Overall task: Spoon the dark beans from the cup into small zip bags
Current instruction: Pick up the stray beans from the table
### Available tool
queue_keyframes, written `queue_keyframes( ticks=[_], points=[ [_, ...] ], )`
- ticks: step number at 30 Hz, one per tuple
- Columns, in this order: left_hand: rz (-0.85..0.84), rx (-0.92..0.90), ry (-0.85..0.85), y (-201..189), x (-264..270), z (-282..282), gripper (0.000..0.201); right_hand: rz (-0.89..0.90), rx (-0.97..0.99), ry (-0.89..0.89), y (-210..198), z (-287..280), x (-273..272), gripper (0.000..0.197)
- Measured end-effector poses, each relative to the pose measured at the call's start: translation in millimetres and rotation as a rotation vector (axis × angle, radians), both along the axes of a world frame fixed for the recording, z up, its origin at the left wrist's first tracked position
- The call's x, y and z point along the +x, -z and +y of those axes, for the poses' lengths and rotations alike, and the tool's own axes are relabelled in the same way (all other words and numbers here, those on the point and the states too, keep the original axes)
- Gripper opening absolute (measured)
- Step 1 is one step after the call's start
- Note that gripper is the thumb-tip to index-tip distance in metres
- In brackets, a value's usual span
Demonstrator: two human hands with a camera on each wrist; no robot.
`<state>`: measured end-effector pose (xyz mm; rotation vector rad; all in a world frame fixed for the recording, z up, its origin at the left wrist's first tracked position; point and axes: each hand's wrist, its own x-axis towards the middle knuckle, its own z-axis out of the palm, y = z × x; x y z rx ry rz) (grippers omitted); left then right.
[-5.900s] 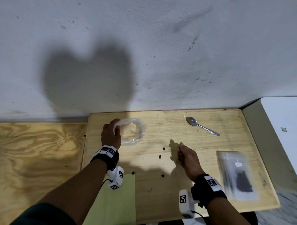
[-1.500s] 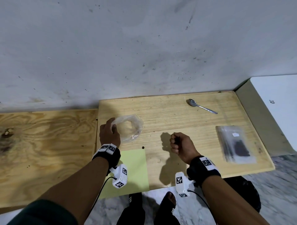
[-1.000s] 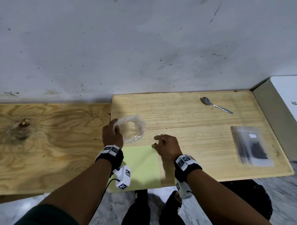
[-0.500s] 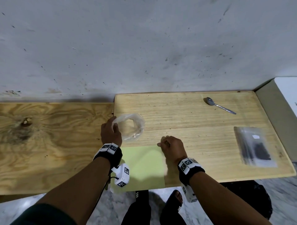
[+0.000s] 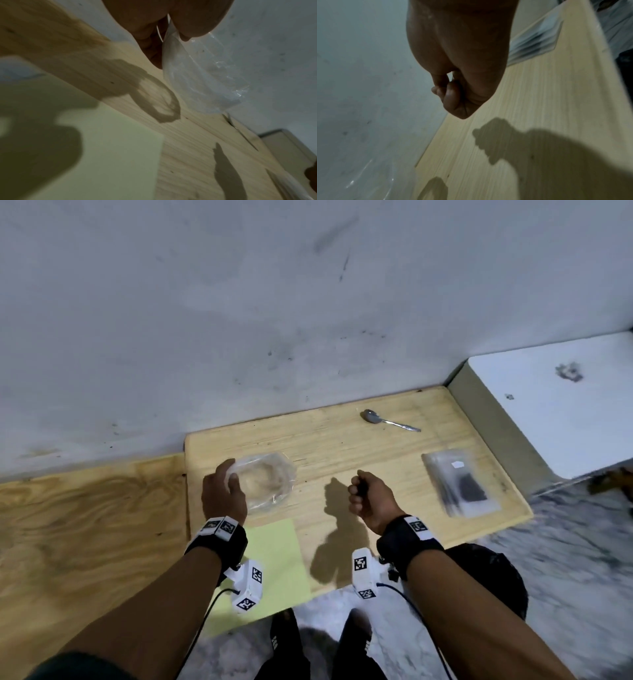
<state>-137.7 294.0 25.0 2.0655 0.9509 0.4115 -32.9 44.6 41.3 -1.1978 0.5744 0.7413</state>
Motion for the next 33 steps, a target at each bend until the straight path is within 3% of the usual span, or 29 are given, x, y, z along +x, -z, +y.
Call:
queue_keyframes(
  ticks=[3, 9, 19, 26, 30, 33],
  points=[
    [-0.054, -0.043, 0.085, -13.0, 21.7, -37.3, 0.032, -0.058, -0.117, 0.068, -17.2, -40.0, -1.8, 0.041],
    [-0.1, -0.111, 0.337, -30.3, 62.1, -144.6, 0.031, -0.065, -0.115, 0.228, -32.9, -142.5, -18.3, 0.041],
    [-0.082, -0.18, 0.707, -25.7, 78.0, -397.9, 0.032, -0.019, -0.104, 0.535, -13.3, -372.4, -78.2, 0.041],
    [0.067, -0.2, 0.846, 32.2, 79.4, -560.4, 0.03, 0.097, -0.192, 0.646, 31.8, -524.2, -103.9, 0.042],
    [0.107, -0.143, 0.903, 74.1, 93.4, -618.2, 0.035, 0.151, -0.213, 0.621, 70.6, -572.1, -97.3, 0.043],
    [0.16, -0.142, 0.862, 114.1, 108.2, -648.0, 0.034, 0.193, -0.21, 0.582, 125.5, -595.4, -84.5, 0.041]
  ],
)
